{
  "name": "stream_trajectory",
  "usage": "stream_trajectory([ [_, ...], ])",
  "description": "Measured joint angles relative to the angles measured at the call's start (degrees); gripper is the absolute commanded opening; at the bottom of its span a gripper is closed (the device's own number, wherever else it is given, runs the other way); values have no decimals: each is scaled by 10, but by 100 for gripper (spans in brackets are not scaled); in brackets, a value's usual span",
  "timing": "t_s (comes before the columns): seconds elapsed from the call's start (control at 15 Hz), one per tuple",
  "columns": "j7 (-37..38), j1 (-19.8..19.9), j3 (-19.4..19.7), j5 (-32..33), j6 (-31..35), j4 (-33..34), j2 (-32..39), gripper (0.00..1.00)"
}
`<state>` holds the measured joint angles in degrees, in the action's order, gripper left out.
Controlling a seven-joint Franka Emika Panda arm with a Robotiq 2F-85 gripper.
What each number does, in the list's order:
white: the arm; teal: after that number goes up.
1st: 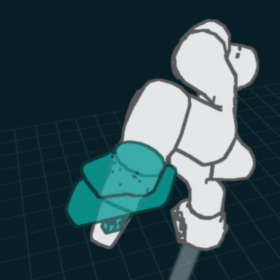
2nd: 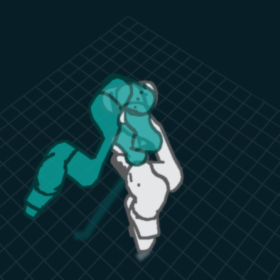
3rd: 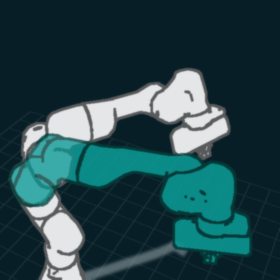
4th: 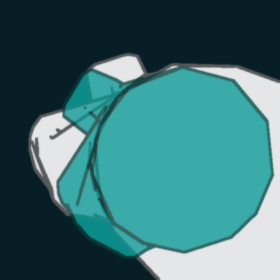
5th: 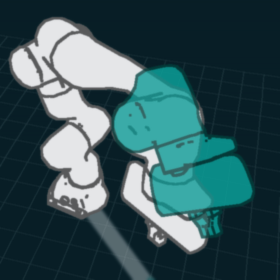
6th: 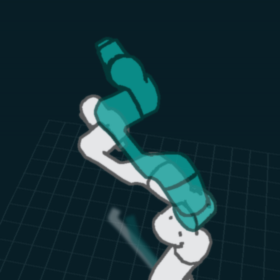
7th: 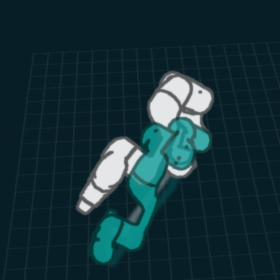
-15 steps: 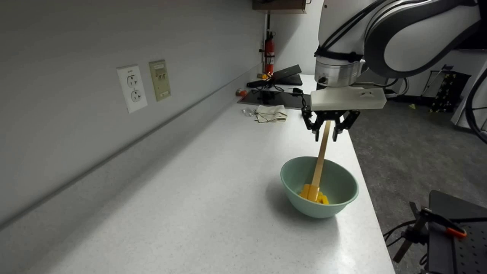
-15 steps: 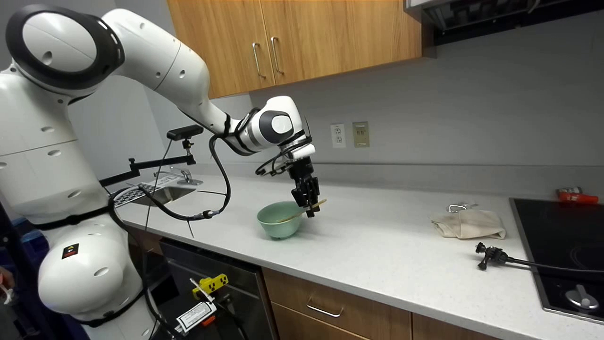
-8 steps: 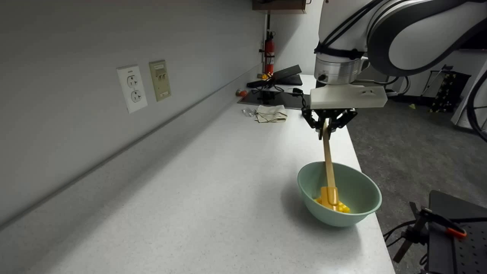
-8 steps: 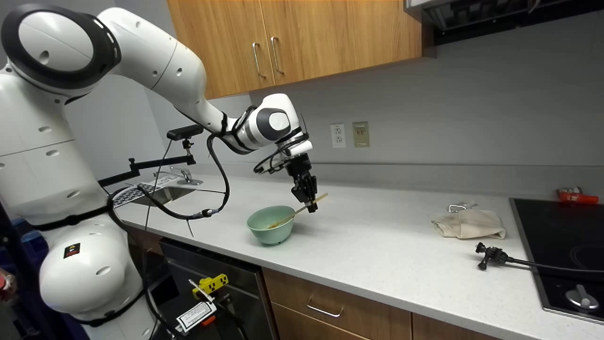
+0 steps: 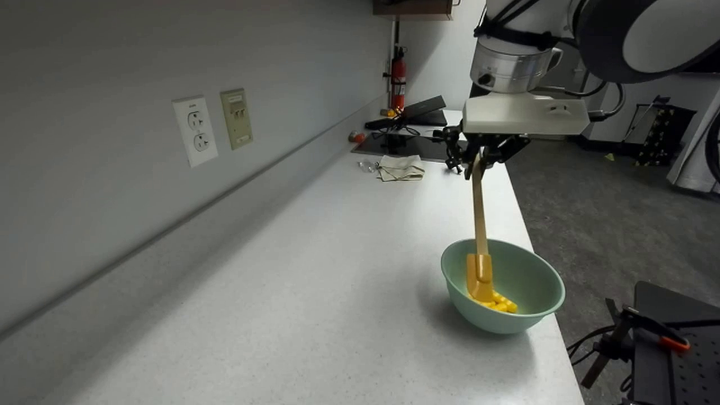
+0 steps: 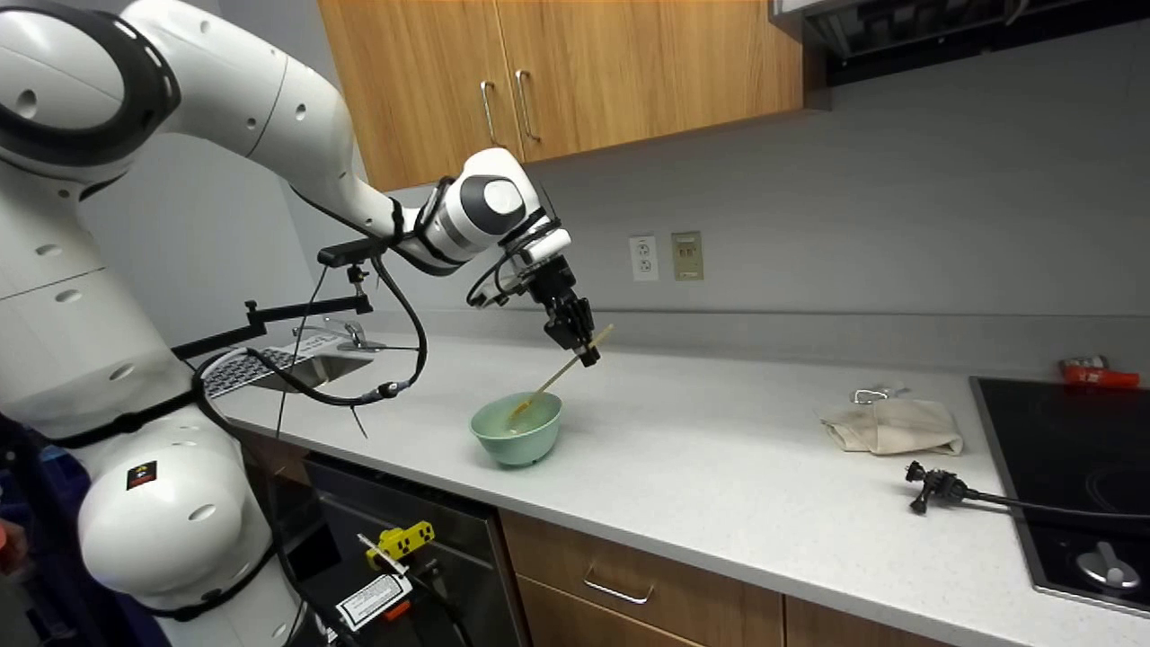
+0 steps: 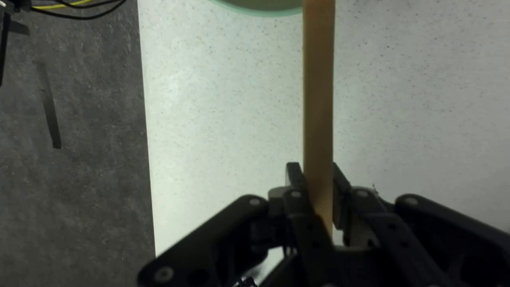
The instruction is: Use the spatula to mix the contents of the bowl
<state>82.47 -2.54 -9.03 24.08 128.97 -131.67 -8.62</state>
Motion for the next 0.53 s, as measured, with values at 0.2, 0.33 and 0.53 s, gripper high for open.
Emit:
stream_trajectory([
  [0.2,26,0,-17,55,0,-6,-29,4],
  [0.33,34,0,-25,84,0,-9,-42,4],
  [0.53,35,0,-31,108,0,-12,-51,4],
])
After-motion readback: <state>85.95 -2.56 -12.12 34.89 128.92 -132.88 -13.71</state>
